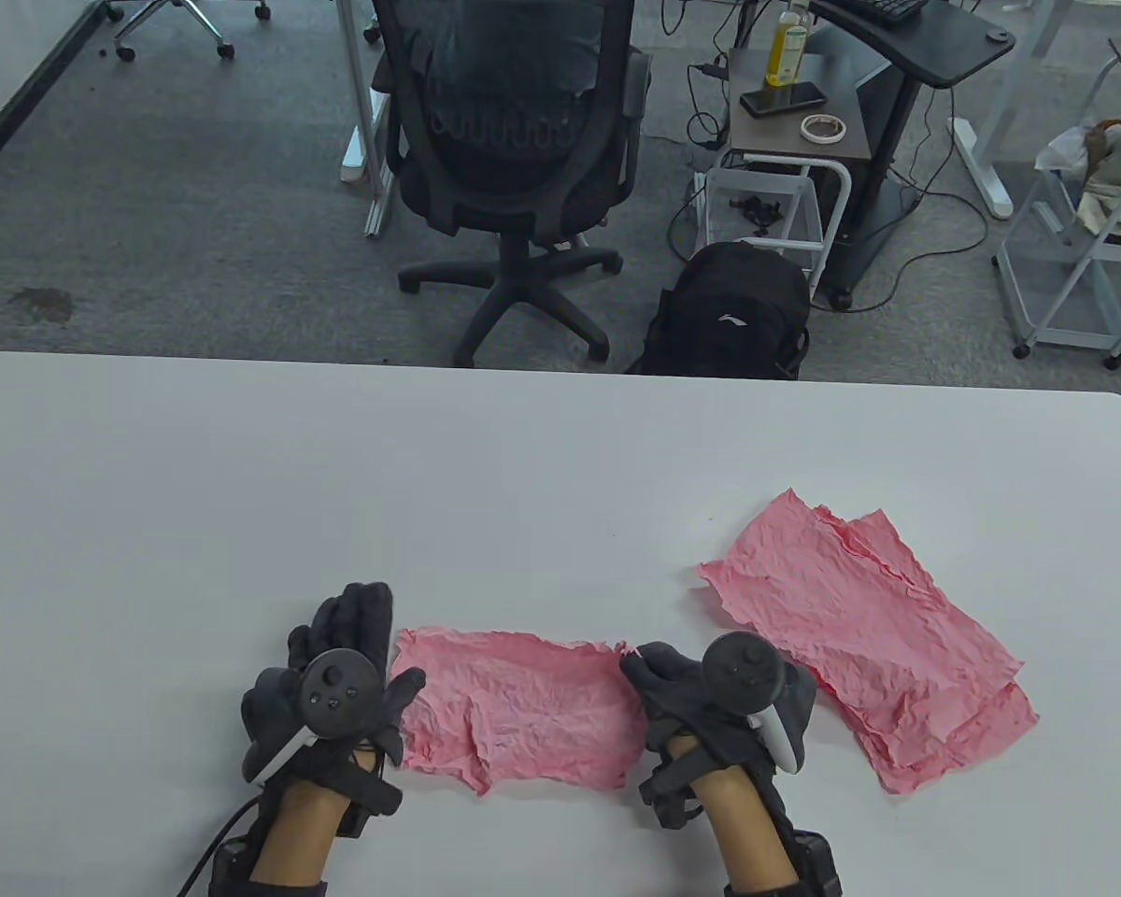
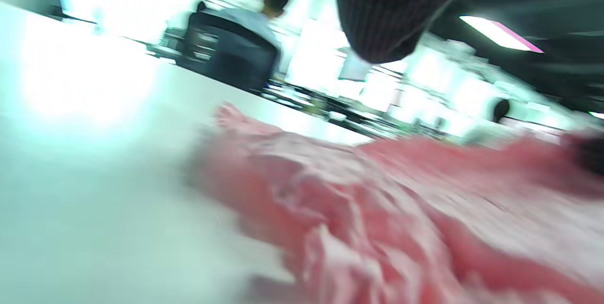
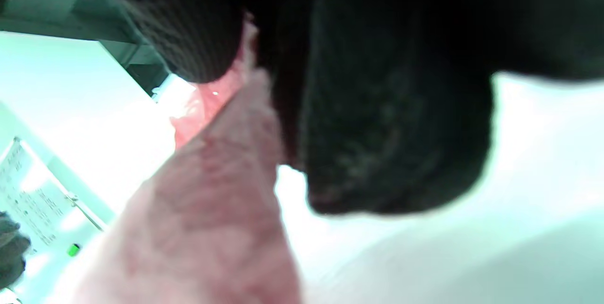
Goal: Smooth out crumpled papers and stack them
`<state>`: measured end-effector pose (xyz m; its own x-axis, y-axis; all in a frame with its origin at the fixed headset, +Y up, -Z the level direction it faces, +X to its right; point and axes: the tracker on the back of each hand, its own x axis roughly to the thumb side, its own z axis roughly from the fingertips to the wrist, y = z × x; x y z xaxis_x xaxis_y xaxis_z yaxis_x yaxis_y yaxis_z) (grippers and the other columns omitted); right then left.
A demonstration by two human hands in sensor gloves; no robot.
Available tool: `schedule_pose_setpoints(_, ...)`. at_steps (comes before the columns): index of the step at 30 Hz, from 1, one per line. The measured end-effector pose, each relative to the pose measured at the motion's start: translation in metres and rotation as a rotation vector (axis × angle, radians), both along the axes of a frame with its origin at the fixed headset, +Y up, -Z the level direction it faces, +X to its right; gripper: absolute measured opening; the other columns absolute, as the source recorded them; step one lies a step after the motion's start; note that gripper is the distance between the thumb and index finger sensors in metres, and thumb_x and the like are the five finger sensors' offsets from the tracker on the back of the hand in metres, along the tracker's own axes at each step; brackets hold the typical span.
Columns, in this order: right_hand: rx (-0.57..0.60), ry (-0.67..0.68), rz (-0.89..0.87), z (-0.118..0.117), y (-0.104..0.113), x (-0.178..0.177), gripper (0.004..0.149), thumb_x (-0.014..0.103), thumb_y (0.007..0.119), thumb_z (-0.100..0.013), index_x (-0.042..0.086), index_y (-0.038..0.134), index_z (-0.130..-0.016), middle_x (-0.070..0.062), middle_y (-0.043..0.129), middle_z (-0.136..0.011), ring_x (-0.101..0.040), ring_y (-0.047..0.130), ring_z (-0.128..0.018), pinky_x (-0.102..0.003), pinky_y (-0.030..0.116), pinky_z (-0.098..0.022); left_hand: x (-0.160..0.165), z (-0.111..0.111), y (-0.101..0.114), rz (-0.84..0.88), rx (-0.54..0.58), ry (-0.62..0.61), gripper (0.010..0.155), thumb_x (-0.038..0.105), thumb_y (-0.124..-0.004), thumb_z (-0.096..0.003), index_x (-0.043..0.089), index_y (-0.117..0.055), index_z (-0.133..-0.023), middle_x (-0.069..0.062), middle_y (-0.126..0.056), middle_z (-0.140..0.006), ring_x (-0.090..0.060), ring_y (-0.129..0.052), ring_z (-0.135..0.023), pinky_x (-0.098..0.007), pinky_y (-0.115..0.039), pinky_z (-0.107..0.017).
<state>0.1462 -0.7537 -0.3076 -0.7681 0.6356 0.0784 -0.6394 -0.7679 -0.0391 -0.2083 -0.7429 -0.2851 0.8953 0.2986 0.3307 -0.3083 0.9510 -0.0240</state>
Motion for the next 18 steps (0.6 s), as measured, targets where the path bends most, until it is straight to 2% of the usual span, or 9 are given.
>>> schedule_pose_setpoints(1, 0.034, -0.008, 0.009, 0.000, 0.003, 0.000, 0.047, 0.039, 0.081, -0.050, 0.009, 0.084, -0.085, -0.016, 0.104, -0.055, -0.029, 0.107, -0.020, -0.041, 0.088, -0.013, 0.010, -0.002, -0.005, -0.029, -0.012, -0.069, 0.076, 0.039, -0.088, -0.0480, 0.023, -0.054, -0.114, -0.007, -0.037, -0.120, -0.042, -0.036, -0.116, -0.071, -0.028, -0.076)
schedule_pose_setpoints(3, 0.101, 0.010, -0.004, 0.004, 0.011, -0.001, 0.051, 0.037, 0.082, -0.050, 0.008, 0.077, -0.092, -0.022, 0.097, -0.070, -0.041, 0.105, -0.040, -0.051, 0.085, -0.026, 0.024, -0.006, -0.014, -0.152, -0.138, -0.152, 0.072, 0.039, -0.087, -0.0486, 0.025, -0.058, -0.113, -0.005, -0.043, -0.120, -0.039, -0.037, -0.117, -0.069, -0.029, -0.077)
schedule_pose_setpoints(6, 0.310, 0.038, 0.007, 0.020, 0.036, -0.010, 0.053, 0.035, 0.083, -0.050, 0.011, 0.071, -0.096, -0.023, 0.088, -0.085, -0.050, 0.094, -0.063, -0.059, 0.078, -0.040, 0.035, -0.006, -0.025, -0.302, -0.248, -0.155, 0.073, 0.052, -0.088, -0.0462, 0.025, -0.066, -0.110, -0.005, -0.055, -0.118, -0.038, -0.046, -0.116, -0.068, -0.032, -0.077)
schedule_pose_setpoints(8, 0.452, 0.130, 0.047, 0.030, 0.050, -0.026, 0.052, 0.033, 0.084, -0.050, 0.015, 0.071, -0.097, -0.021, 0.081, -0.093, -0.051, 0.084, -0.076, -0.063, 0.070, -0.051, 0.035, -0.006, -0.028, -0.315, -0.294, -0.155, 0.078, 0.058, -0.086, -0.0459, 0.025, -0.061, -0.112, -0.007, -0.053, -0.118, -0.039, -0.049, -0.115, -0.069, -0.035, -0.077)
schedule_pose_setpoints(10, 0.493, 0.288, 0.103, 0.040, 0.051, -0.051, 0.045, 0.031, 0.084, -0.050, 0.019, 0.078, -0.093, -0.017, 0.081, -0.096, -0.047, 0.081, -0.082, -0.064, 0.067, -0.055, 0.034, -0.006, -0.031, -0.287, -0.323, -0.140, 0.085, 0.063, -0.087, -0.0433, 0.025, -0.059, -0.113, -0.008, -0.050, -0.118, -0.042, -0.049, -0.114, -0.070, -0.037, -0.076)
schedule_pose_setpoints(11, 0.472, 0.354, 0.120, 0.041, 0.048, -0.062, 0.042, 0.029, 0.084, -0.050, 0.019, 0.082, -0.090, -0.016, 0.085, -0.093, -0.046, 0.085, -0.079, -0.064, 0.068, -0.054, 0.034, -0.006, -0.033, -0.295, -0.362, -0.137, 0.088, 0.065, -0.086, -0.0431, 0.025, -0.054, -0.115, -0.009, -0.044, -0.119, -0.043, -0.045, -0.115, -0.070, -0.036, -0.076)
schedule_pose_setpoints(14, 0.195, 0.598, 0.290, 0.040, 0.021, -0.099, 0.039, 0.026, 0.085, -0.049, 0.017, 0.086, -0.086, -0.018, 0.089, -0.088, -0.048, 0.089, -0.074, -0.064, 0.070, -0.051, 0.036, -0.005, -0.038, -0.306, -0.468, -0.134, 0.097, 0.069, -0.082, -0.0434, 0.025, -0.037, -0.117, -0.012, -0.025, -0.120, -0.043, -0.027, -0.116, -0.071, -0.032, -0.077)
schedule_pose_setpoints(16, 0.091, 0.668, 0.362, 0.038, 0.008, -0.109, 0.039, 0.025, 0.085, -0.048, 0.016, 0.086, -0.086, -0.018, 0.090, -0.087, -0.047, 0.089, -0.073, -0.063, 0.071, -0.050, 0.035, -0.005, -0.039, -0.316, -0.491, -0.142, 0.101, 0.071, -0.082, -0.0421, 0.025, -0.033, -0.117, -0.012, -0.022, -0.119, -0.043, -0.023, -0.116, -0.072, -0.030, -0.076)
schedule_pose_setpoints(18, 0.045, 0.638, 0.404, 0.035, 0.000, -0.111, 0.039, 0.024, 0.085, -0.048, 0.016, 0.087, -0.086, -0.019, 0.090, -0.086, -0.047, 0.090, -0.071, -0.062, 0.072, -0.050, 0.034, -0.005, -0.041, -0.312, -0.525, -0.141, 0.103, 0.073, -0.081, -0.0418, 0.026, -0.028, -0.117, -0.012, -0.015, -0.118, -0.042, -0.015, -0.116, -0.072, -0.027, -0.076)
